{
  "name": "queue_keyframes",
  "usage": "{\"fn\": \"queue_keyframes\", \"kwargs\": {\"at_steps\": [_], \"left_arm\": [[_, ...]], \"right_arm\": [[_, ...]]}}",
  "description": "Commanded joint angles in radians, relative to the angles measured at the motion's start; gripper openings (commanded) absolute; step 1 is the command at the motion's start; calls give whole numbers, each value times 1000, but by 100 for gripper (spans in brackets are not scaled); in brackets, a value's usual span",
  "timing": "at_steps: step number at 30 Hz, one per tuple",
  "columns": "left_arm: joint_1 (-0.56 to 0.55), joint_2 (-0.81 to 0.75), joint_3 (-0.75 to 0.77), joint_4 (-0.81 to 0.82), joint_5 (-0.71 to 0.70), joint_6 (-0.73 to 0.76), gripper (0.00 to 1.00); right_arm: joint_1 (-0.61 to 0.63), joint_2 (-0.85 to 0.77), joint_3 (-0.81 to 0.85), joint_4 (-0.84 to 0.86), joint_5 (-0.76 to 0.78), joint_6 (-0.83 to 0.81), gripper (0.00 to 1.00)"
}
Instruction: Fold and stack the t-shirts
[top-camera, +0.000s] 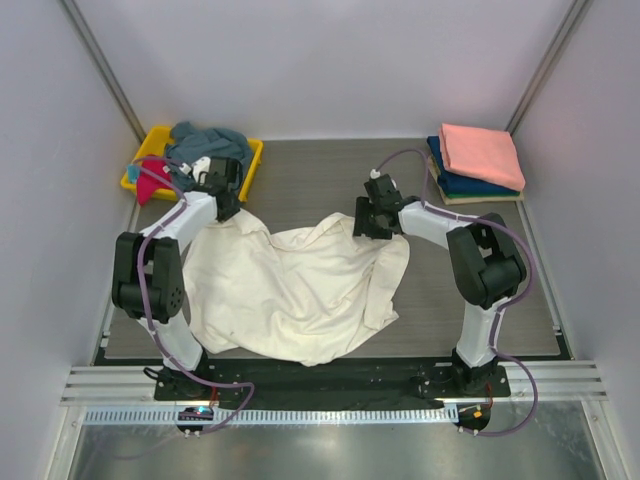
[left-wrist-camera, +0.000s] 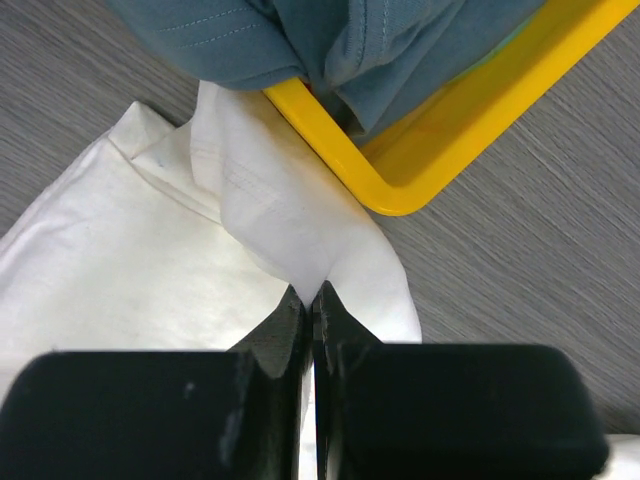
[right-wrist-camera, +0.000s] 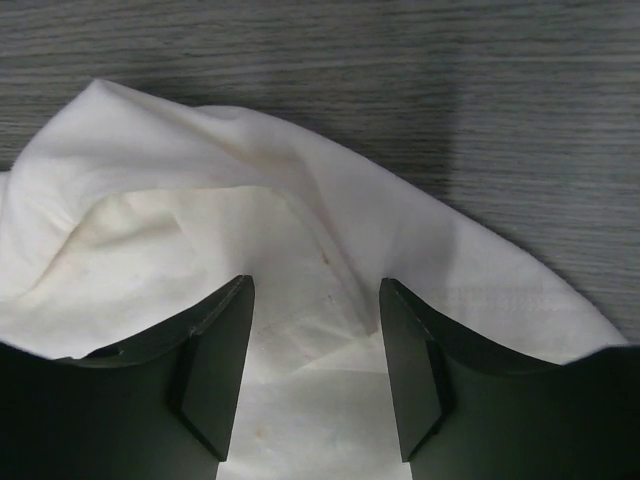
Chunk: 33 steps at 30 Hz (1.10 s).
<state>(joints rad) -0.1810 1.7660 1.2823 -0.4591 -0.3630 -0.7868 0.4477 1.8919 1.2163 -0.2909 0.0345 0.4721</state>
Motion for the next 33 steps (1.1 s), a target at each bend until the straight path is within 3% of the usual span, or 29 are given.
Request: {"fn": "queue_keyframes", "kwargs": {"at_steps": [1, 5, 8, 15, 20, 24, 33], "left_arm": [[11, -48, -5, 42, -22, -22, 0], [12, -48, -1, 43, -17, -26, 0], [15, -57, 0, 42, -17, -28, 0], [17, -123, 6, -1, -21, -34, 0], [15, -220, 12, -68, -22, -28, 0], [15, -389, 21, -125, -27, -11, 0], [15, -723, 199, -337, 18, 64, 0]], "right_arm": [[13, 19, 31, 18, 14, -12, 58], [17, 26, 15, 24, 24, -9, 50], [20, 13, 5, 27, 28, -1, 29], [20, -68, -8, -11, 50, -1, 1], [20, -180, 3, -68, 67, -13, 1], [22, -319, 34, -143, 88, -30, 1], [32, -779, 190, -321, 96, -119, 1]]}}
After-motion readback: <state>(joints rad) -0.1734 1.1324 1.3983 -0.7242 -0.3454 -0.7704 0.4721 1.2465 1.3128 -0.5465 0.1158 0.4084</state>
